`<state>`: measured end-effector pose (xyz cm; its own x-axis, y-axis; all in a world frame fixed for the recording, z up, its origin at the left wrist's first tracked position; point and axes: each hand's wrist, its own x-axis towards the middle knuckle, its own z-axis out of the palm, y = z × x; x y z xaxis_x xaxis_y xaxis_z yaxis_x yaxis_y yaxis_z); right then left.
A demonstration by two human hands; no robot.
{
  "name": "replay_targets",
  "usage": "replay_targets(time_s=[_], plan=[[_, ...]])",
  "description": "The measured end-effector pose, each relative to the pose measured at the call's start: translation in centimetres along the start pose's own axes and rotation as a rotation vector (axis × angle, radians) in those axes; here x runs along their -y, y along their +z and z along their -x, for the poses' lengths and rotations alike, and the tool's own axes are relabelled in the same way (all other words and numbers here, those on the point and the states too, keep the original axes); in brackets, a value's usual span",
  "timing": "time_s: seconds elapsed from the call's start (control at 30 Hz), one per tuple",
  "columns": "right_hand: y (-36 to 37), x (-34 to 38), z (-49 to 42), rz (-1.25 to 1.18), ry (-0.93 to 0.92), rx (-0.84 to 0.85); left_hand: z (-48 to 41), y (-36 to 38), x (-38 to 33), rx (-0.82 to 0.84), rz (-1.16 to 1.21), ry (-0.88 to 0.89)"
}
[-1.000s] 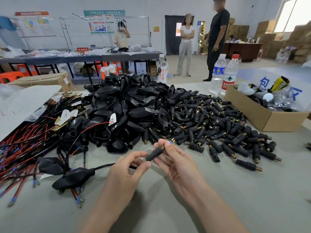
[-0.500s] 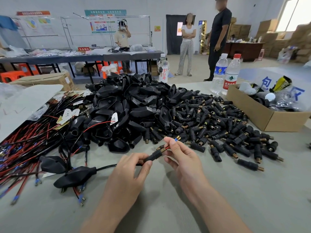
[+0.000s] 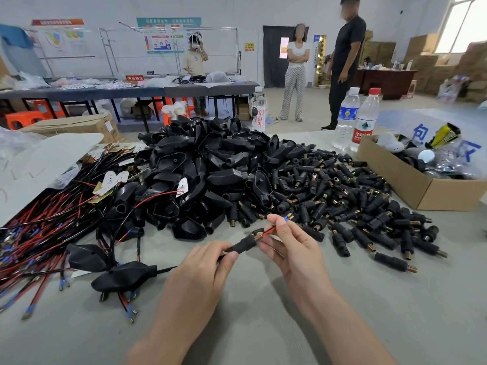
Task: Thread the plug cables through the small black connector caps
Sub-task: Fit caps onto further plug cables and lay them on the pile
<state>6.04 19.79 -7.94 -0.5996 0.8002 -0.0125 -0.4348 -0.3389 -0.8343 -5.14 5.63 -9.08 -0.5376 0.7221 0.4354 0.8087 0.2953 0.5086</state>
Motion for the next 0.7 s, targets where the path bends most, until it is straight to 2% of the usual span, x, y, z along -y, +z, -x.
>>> replay_targets(time_s=[0.13,0.4,0.7], plan=[[-0.27,0.33,-0.21,0.001,0.001,-0.047,0.01,-0.1,0.3,0.004,-0.062,0.001],[-0.41,0.3,-0.13,0.025,-0.054,-0.1,0.03,-0.31,0.09,-0.106,-0.206,-0.048],[-0.66,0.28,-0.09,0.118,-0.091,-0.148,-0.02,-0.33,-0.28,-0.162,-0.233,-0.01]])
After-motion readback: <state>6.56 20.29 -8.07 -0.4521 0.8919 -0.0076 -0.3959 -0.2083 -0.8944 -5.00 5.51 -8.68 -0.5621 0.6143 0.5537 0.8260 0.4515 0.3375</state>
